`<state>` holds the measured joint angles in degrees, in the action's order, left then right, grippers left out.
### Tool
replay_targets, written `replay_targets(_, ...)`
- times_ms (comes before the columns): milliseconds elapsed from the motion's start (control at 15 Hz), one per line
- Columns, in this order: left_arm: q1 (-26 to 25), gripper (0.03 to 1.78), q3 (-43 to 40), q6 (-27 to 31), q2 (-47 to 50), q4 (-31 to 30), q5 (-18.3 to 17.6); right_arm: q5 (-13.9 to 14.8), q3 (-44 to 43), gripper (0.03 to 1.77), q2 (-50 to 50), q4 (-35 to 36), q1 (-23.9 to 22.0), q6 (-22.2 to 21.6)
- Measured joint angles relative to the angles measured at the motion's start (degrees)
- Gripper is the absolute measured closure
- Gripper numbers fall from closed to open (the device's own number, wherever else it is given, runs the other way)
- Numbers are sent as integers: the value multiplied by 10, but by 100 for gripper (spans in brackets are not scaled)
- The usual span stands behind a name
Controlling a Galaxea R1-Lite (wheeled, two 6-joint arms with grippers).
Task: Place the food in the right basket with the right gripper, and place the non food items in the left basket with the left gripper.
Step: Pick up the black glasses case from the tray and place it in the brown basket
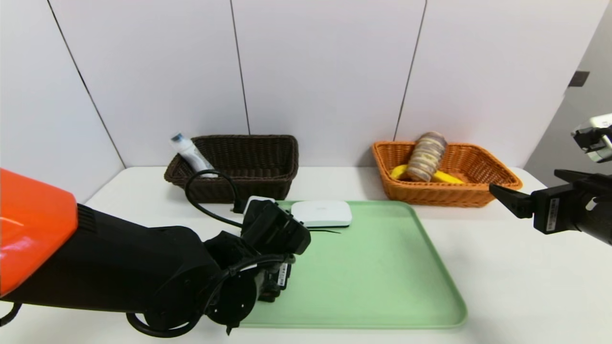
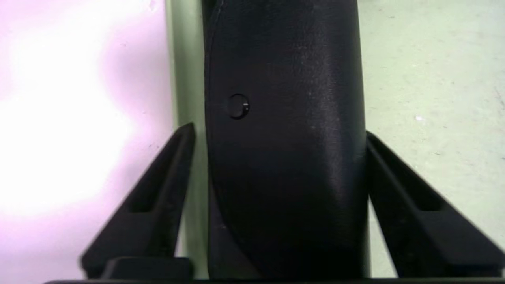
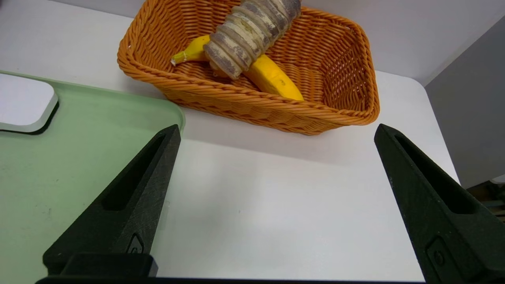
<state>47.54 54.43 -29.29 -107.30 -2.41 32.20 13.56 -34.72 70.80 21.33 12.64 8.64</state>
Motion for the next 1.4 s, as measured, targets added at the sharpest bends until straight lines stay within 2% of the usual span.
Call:
replay_targets(133,1,78,1,2,0,-4,0,0,0,10,0,0,0,0)
replay_targets(267,1,96,1,3,1,-5,0,-1,0,10,0,0,0,0)
replay_targets(600,2,115,3,9,10,-3,15,0,0,10,0,0,1,0)
replay_targets(733,5,136,12,26,33,0,15,-1,2,10,0,0,1,0)
replay_targets(1200,4,142,30,61,126,17,18,-1,8,9,0,0,1,0)
replay_targets(1400,-20,142,48,121,155,13,19,0,13,9,0,0,1,0)
